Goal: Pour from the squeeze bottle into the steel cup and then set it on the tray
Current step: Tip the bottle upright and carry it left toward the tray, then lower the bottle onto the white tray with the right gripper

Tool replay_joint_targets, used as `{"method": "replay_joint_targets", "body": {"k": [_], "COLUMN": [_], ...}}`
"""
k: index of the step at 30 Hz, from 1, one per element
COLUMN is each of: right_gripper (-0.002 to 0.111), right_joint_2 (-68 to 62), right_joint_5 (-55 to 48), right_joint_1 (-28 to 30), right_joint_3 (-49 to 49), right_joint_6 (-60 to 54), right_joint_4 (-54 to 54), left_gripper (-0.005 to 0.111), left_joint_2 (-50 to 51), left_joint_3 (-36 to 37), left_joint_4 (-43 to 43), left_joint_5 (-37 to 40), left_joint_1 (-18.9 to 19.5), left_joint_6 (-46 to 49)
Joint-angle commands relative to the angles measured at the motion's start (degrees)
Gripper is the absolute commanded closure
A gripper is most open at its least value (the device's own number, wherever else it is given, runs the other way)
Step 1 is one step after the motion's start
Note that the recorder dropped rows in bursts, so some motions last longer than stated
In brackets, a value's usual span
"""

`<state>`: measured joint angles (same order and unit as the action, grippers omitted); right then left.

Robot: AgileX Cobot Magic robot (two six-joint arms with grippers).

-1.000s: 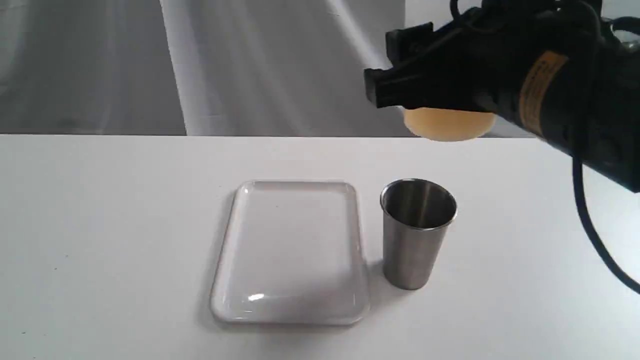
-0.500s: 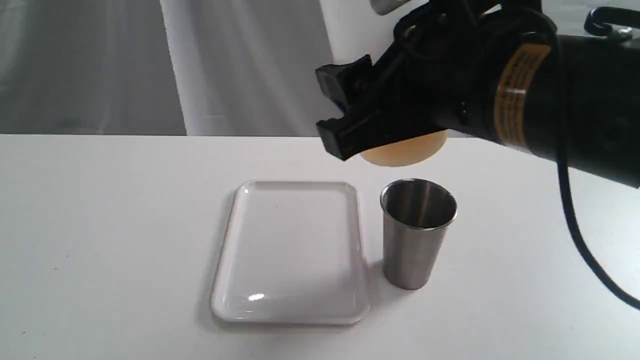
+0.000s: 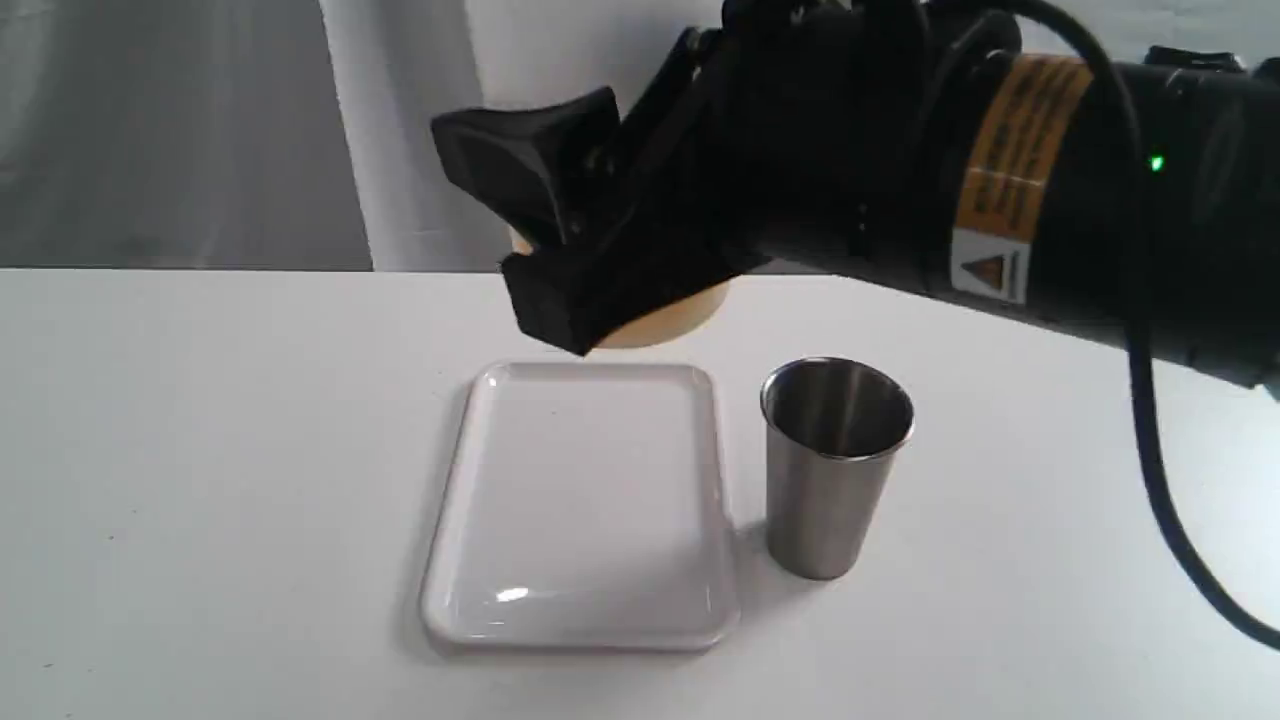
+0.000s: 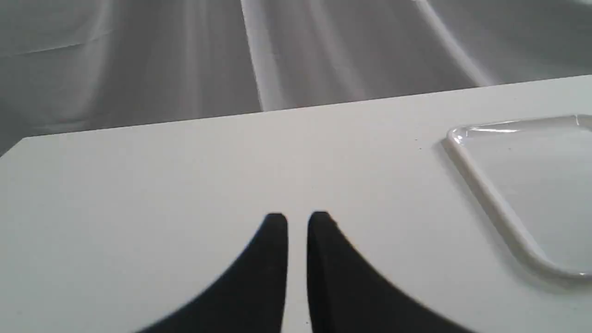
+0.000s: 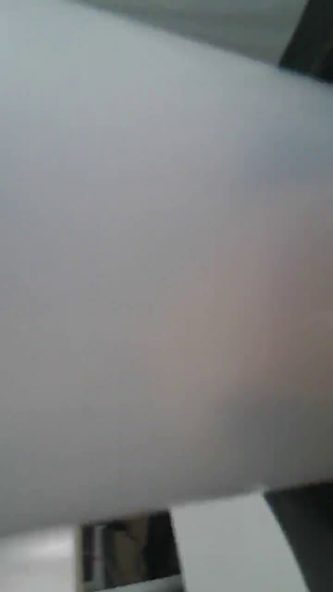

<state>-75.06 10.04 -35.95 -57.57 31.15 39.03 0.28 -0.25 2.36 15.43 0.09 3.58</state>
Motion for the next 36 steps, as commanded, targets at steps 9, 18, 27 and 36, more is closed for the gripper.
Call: {"method": "replay_joint_targets", "body": {"k": [9, 18, 27, 36], "right_gripper": [0.108, 0.108, 0.108, 0.108], "right_joint_2": [-3.72, -10.81, -15.81, -23.27], "right_joint_5": [16.67, 23.40, 37.77, 41.09], "right_joint_1": [-0.07, -0.07, -0.07, -0.22], "right_joint_3": [-0.50, 0.01, 6.93, 7.06], "right_joint_6": [-19.29, -27.93, -36.95, -37.05], "right_joint_4": [-29.58, -35.17, -45.49, -40.20], "left_gripper": [0.098, 0.098, 0.098, 0.098], "left_joint_2": [-0.29, -0.29, -0.29, -0.29], "left_joint_3": [0.25, 0.25, 0.25, 0.25], "left_joint_4": [0.14, 0.14, 0.14, 0.14], "left_joint_5": [-0.41, -0.41, -0.41, -0.41], "left_joint_1": [-0.06, -0.06, -0.06, -0.06], "left_joint_6": [-0.10, -0.10, -0.10, -0.10]}}
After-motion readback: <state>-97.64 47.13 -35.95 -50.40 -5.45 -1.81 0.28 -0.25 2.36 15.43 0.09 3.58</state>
